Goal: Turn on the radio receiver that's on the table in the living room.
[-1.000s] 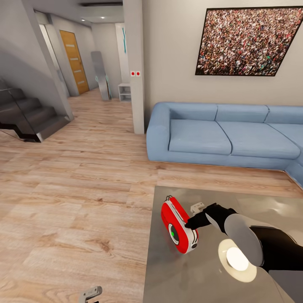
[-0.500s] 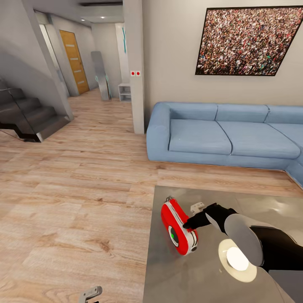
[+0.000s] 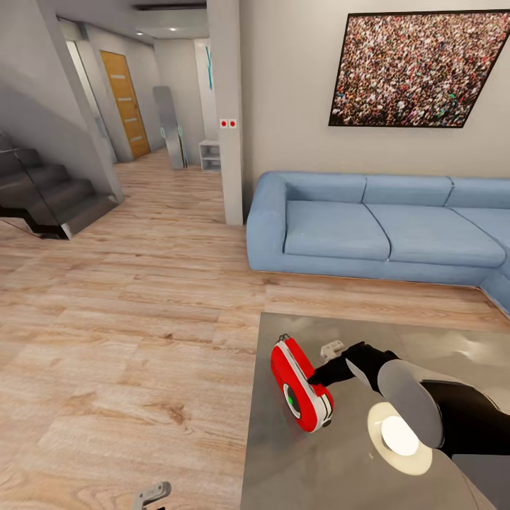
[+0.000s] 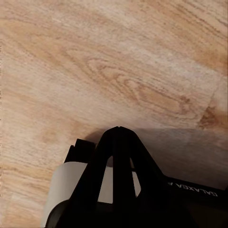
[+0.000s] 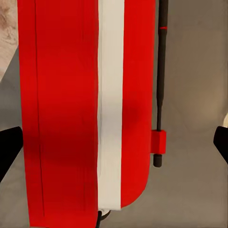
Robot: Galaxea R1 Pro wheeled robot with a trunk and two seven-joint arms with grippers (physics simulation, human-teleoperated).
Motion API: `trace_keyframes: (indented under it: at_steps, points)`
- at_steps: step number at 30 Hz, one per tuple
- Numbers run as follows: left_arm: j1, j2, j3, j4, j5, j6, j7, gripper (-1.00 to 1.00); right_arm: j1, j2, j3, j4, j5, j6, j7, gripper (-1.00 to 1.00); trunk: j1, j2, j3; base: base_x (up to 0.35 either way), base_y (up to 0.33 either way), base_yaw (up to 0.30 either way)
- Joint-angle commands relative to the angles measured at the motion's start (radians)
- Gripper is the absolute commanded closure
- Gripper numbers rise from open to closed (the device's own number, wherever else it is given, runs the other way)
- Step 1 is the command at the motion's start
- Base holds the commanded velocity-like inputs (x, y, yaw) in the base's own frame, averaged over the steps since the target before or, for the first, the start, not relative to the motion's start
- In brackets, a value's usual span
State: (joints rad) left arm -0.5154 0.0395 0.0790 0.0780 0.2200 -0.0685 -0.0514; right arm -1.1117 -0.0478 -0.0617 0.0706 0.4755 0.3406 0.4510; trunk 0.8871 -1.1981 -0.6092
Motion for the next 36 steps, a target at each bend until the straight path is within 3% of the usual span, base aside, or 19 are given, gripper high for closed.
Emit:
trace_keyframes:
  at_steps: [1, 7, 22, 32, 36]
  points:
    - [0.000, 0.002, 0.000, 0.000, -0.001, 0.000, 0.000, 1.00, 0.000, 0.000, 0.000, 0.000, 0.001, 0.001, 0.000, -1.00, 0.000, 0.000, 0.000, 0.000, 0.000, 0.000]
    - [0.000, 0.021, -0.011, 0.000, -0.002, 0.000, 0.000, 1.00, 0.001, 0.000, 0.000, 0.000, 0.001, 0.003, 0.000, -1.00, -0.015, 0.028, 0.013, 0.000, 0.000, 0.000]
    - [0.001, 0.023, -0.021, 0.000, -0.002, -0.001, 0.000, 1.00, 0.000, 0.000, 0.000, 0.000, 0.002, 0.003, -0.001, -1.00, -0.073, 0.133, 0.060, -0.008, -0.001, 0.000]
    - [0.001, 0.023, -0.021, 0.000, -0.002, -0.001, 0.000, 1.00, 0.000, 0.000, -0.001, 0.000, 0.003, 0.003, -0.003, -1.00, -0.111, 0.203, 0.091, -0.243, -0.152, 0.000]
    - [0.001, 0.023, -0.021, 0.000, -0.002, -0.001, 0.000, 1.00, 0.000, -0.002, 0.000, 0.000, 0.004, 0.002, -0.035, -1.00, -0.127, 0.231, 0.103, -0.271, -0.178, 0.000]
